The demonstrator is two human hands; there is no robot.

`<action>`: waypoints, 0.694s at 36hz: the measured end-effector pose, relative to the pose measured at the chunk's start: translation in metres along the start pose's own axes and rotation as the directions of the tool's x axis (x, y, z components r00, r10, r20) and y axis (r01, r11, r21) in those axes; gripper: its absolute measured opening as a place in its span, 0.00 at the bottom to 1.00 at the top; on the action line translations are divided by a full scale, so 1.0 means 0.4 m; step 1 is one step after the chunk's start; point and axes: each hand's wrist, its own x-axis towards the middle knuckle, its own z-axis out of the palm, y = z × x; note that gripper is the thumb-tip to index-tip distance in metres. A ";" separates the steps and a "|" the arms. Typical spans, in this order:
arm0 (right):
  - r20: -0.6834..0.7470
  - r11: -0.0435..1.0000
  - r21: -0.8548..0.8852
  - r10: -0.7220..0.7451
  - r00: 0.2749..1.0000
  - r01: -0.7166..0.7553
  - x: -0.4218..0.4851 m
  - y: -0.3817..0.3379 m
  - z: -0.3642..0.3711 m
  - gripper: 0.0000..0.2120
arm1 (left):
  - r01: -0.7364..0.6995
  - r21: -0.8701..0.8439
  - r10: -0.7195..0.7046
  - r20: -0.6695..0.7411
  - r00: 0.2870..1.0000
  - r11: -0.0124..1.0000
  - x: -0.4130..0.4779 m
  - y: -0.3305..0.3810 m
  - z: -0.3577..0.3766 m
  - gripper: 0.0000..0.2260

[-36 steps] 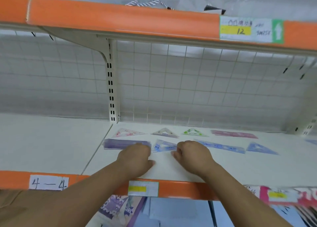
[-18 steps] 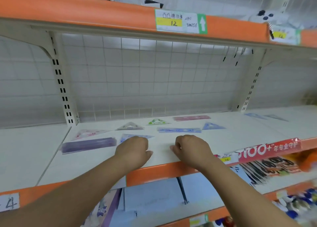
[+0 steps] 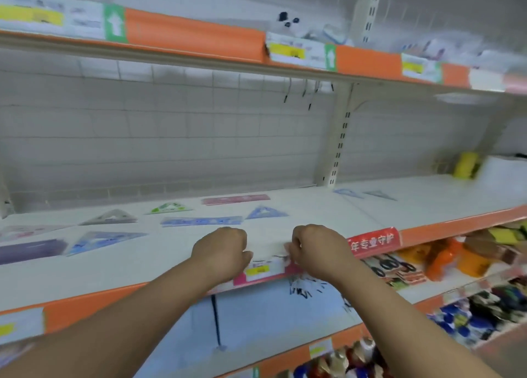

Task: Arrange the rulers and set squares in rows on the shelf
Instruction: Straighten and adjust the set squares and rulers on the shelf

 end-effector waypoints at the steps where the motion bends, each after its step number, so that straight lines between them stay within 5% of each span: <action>1: 0.006 1.000 0.001 0.002 1.000 -0.002 -0.008 0.033 -0.004 0.14 | -0.001 0.000 0.001 -0.003 1.000 1.000 0.007 0.034 0.008 0.12; 25: -0.038 0.987 0.001 0.158 0.987 -0.158 -0.042 0.581 -0.024 0.14 | -0.288 0.043 0.287 0.036 0.957 0.957 0.299 0.584 0.109 0.14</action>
